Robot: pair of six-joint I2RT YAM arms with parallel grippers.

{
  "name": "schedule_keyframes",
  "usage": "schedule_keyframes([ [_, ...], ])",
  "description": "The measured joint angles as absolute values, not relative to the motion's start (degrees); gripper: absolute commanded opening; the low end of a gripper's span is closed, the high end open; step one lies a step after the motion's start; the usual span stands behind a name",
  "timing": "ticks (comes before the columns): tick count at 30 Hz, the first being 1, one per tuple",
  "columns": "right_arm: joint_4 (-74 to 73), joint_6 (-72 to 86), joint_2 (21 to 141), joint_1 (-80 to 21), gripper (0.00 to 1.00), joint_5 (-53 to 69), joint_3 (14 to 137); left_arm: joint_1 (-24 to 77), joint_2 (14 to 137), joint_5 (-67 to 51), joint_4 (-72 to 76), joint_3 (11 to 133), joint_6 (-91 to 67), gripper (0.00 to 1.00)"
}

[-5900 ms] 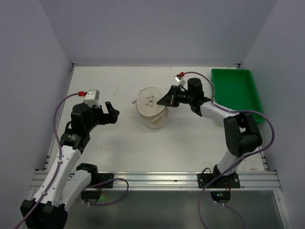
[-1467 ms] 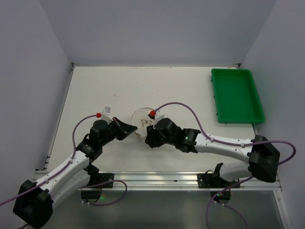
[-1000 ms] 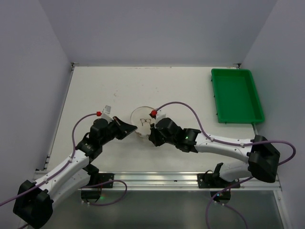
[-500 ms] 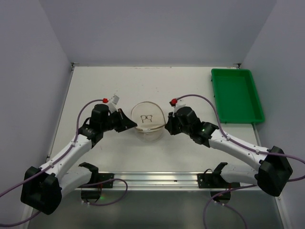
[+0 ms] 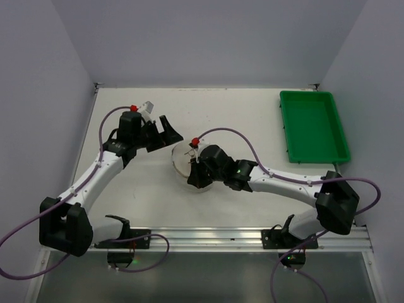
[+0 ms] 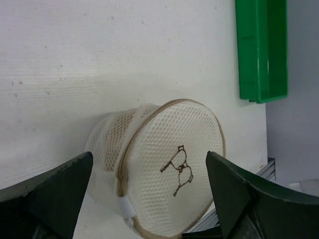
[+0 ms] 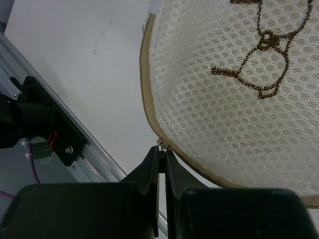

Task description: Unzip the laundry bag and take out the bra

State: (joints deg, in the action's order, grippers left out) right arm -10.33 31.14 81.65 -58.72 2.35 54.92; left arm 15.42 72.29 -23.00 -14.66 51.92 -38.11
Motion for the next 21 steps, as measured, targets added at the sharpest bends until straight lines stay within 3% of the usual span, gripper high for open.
schedule_keyframes([
  [6,-7.70,36.42,86.78,-58.76,0.00,0.82,57.10,15.42,59.22,-14.44,-17.63,46.94,-41.21,0.98],
  [11,-6.48,38.52,87.07,-58.76,0.00,-0.69,58.57,16.10,46.57,-12.12,-17.08,37.17,-47.05,0.76],
  [21,-5.19,39.97,87.24,-58.76,0.00,-2.00,59.13,25.98,53.63,-10.55,-9.21,29.08,-57.74,0.55],
])
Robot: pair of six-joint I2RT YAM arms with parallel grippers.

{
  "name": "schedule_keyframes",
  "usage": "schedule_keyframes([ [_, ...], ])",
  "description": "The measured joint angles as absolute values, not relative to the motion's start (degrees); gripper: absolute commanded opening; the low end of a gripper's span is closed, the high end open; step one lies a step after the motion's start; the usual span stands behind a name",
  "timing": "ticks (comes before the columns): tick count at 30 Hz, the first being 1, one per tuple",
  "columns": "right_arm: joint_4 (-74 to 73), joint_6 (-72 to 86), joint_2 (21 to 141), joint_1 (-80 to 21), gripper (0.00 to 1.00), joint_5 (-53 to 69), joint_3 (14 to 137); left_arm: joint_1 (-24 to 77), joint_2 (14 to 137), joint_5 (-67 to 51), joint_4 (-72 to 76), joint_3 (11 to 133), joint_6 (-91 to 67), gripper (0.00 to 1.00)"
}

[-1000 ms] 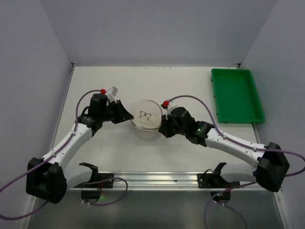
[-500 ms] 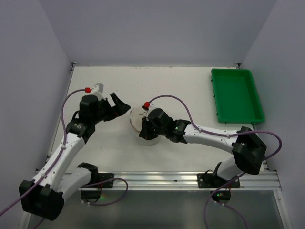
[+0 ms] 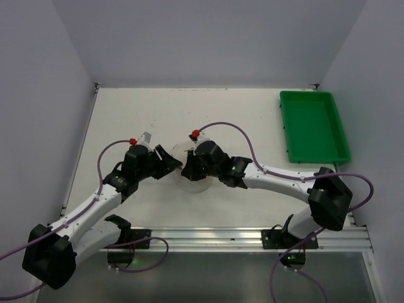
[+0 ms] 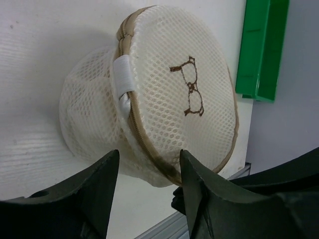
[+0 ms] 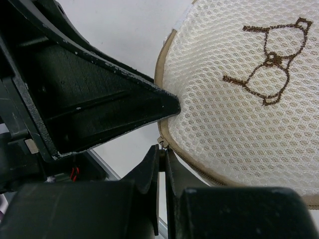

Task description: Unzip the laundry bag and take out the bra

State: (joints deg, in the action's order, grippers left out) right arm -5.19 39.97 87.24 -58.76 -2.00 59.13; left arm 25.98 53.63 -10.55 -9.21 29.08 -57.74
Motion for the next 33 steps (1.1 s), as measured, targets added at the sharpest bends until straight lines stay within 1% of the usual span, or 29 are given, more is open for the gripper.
schedule_keyframes([
  [1,-5.17,39.97,87.37,-58.76,0.00,-2.02,59.16,26.09,54.08,-10.26,-8.08,29.08,-58.24,0.49],
  [3,-5.19,39.94,87.59,-58.83,0.00,-2.02,59.18,26.37,55.07,-9.93,-5.78,29.08,-59.57,0.44],
  [6,-5.30,39.86,87.77,-58.87,0.00,-1.98,59.18,26.44,56.10,-9.65,-2.74,29.08,-61.12,0.32],
  [7,-5.26,39.86,87.77,-58.87,0.00,-1.98,59.18,26.44,56.29,-9.56,-1.85,29.08,-61.65,0.22],
  [9,-5.28,39.79,87.77,-58.87,0.00,-2.00,59.13,26.44,56.55,-9.54,-0.21,28.97,-62.61,0.11],
  [10,-5.34,39.68,87.77,-58.87,0.00,-2.02,59.09,26.44,56.66,-9.61,0.36,28.91,-62.81,0.00],
  [15,-5.41,38.04,86.04,-58.61,0.00,-3.73,56.73,26.76,56.45,-9.76,-0.10,28.82,-62.37,0.00],
  [19,-6.59,35.79,80.97,-56.36,0.00,-3.95,51.62,26.04,54.94,-10.02,-3.18,29.10,-60.20,0.00],
  [22,-7.70,34.41,76.97,-51.42,0.00,-3.51,47.86,23.99,53.91,-11.99,-4.45,29.74,-58.35,0.00],
  [25,-9.08,33.85,73.84,-43.92,0.00,-3.14,44.84,22.31,54.04,-16.64,-5.67,30.79,-55.92,0.00],
  [29,-10.15,32.73,73.23,-40.84,0.00,-2.24,46.24,22.17,55.81,-23.62,-7.42,32.99,-51.05,0.00],
  [33,-11.29,29.65,73.25,-40.58,0.00,-1.72,48.29,21.37,58.33,-26.46,-11.60,36.32,-44.40,0.00],
])
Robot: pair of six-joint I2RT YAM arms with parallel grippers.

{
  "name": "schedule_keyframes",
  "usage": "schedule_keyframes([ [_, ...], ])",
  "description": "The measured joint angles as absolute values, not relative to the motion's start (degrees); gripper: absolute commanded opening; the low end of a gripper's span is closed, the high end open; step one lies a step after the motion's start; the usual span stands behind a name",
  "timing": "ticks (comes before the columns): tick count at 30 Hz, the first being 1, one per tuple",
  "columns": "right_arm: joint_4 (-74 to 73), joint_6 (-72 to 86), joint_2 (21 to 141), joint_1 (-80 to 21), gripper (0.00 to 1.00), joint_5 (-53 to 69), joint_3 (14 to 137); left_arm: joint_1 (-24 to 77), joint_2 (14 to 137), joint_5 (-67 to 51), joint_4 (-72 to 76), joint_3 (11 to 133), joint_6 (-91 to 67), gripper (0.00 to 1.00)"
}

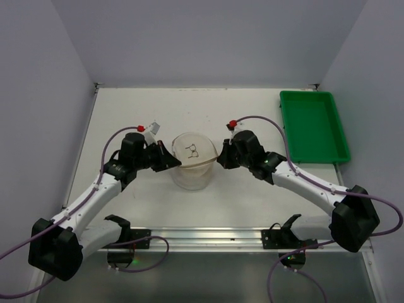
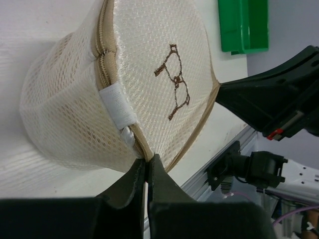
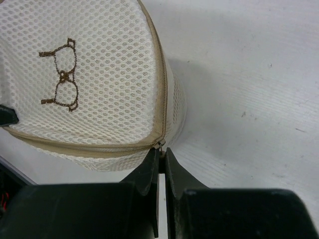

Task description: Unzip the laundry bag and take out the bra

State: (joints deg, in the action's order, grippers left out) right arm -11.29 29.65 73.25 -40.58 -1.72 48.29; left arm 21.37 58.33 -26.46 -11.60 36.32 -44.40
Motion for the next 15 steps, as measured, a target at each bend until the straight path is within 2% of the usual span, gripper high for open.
schedule_keyframes([
  [2,-11.11,27.92,73.25,-40.56,0.00,-0.32,48.71,20.23,60.05,-26.96,-13.54,38.24,-41.45,0.01],
  [4,-11.16,26.59,73.25,-40.88,0.00,1.26,48.84,18.72,62.26,-26.98,-15.20,40.32,-39.35,0.08],
  [6,-11.46,25.85,73.34,-42.30,0.00,2.24,49.01,17.50,65.52,-26.48,-16.01,42.78,-38.06,0.11],
  [13,-10.83,29.50,77.32,-53.58,0.00,5.10,51.05,16.12,81.17,-24.21,-14.13,54.15,-37.78,0.30],
  [14,-9.80,30.70,78.48,-54.83,0.00,5.67,51.46,16.14,82.74,-24.25,-13.52,55.29,-37.93,0.35],
  [15,-8.91,31.92,79.77,-55.72,0.00,6.15,51.96,16.16,83.81,-24.16,-12.75,55.99,-38.22,0.52],
])
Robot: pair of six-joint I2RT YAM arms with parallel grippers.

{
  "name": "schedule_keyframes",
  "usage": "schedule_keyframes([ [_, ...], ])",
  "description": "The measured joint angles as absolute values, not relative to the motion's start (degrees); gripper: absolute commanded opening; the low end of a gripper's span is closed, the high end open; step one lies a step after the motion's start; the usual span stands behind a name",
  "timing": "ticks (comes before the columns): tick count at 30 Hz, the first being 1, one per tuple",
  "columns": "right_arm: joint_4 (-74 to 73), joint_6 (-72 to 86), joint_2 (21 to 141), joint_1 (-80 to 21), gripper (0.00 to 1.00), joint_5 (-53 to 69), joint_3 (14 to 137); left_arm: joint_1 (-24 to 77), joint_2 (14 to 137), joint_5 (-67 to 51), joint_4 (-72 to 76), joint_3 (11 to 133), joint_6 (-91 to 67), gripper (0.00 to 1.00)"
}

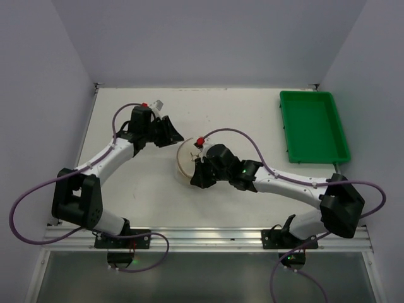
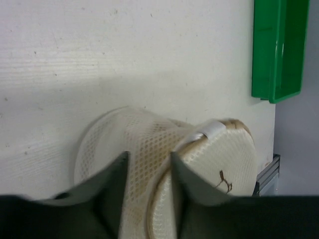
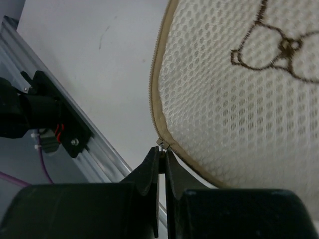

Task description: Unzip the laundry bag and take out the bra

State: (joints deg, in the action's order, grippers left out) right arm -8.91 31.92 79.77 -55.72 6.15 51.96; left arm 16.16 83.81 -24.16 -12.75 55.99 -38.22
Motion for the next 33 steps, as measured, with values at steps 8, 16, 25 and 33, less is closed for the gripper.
schedule_keyframes([
  [8,-4.25,37.21,88.23,-57.65,0.00,4.56,58.22,15.84,74.26,-17.91,-12.91,53.45,-40.80,0.97],
  [16,-0.64,38.65,89.89,-57.65,0.00,1.15,62.08,16.64,54.39,-15.33,-12.80,39.18,-46.96,0.78],
  [25,-0.69,39.13,91.50,-57.71,0.00,0.89,62.11,22.55,57.08,-15.73,-10.35,33.45,-53.43,0.23],
  [33,0.34,37.63,87.22,-57.95,0.00,-1.67,56.99,23.53,57.08,-16.80,-8.19,33.52,-54.43,0.00],
])
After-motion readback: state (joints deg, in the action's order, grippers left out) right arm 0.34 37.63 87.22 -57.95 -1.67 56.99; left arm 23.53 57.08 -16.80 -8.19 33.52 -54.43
